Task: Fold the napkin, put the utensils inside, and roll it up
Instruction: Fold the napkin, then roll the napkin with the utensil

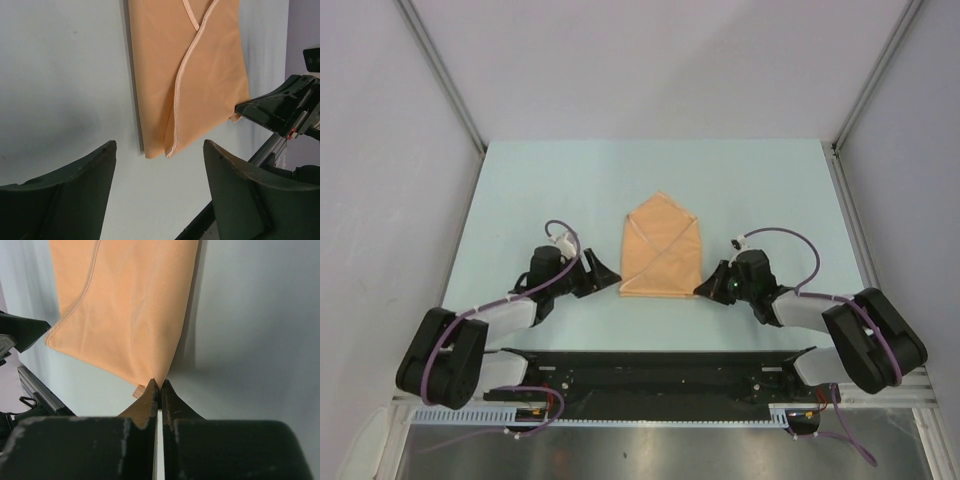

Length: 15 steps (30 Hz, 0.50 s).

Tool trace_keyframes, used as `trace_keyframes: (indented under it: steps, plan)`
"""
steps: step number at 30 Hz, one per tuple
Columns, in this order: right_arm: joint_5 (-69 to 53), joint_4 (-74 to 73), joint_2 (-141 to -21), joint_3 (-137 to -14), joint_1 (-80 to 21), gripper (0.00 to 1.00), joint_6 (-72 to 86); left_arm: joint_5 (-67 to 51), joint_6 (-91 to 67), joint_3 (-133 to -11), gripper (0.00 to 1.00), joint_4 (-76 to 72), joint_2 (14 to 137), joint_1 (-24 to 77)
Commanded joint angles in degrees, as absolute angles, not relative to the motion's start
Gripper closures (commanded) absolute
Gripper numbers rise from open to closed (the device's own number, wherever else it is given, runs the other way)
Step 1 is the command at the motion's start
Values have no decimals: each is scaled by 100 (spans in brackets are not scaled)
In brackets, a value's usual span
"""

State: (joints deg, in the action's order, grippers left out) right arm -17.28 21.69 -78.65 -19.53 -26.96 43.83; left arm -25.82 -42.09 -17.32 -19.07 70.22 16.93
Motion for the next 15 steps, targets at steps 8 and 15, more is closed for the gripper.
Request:
trace_keyframes:
  steps: [8,15]
  plan:
    - [-1239,1793,-7392,-1863,-2733,100,4509,-2646,-4579,-1591,35,-2848,7910,2355]
    - [-1248,1837,-7418,-1811,-2760,100,4526,-2663,-4922,-1397,45,-3559,8594,2514]
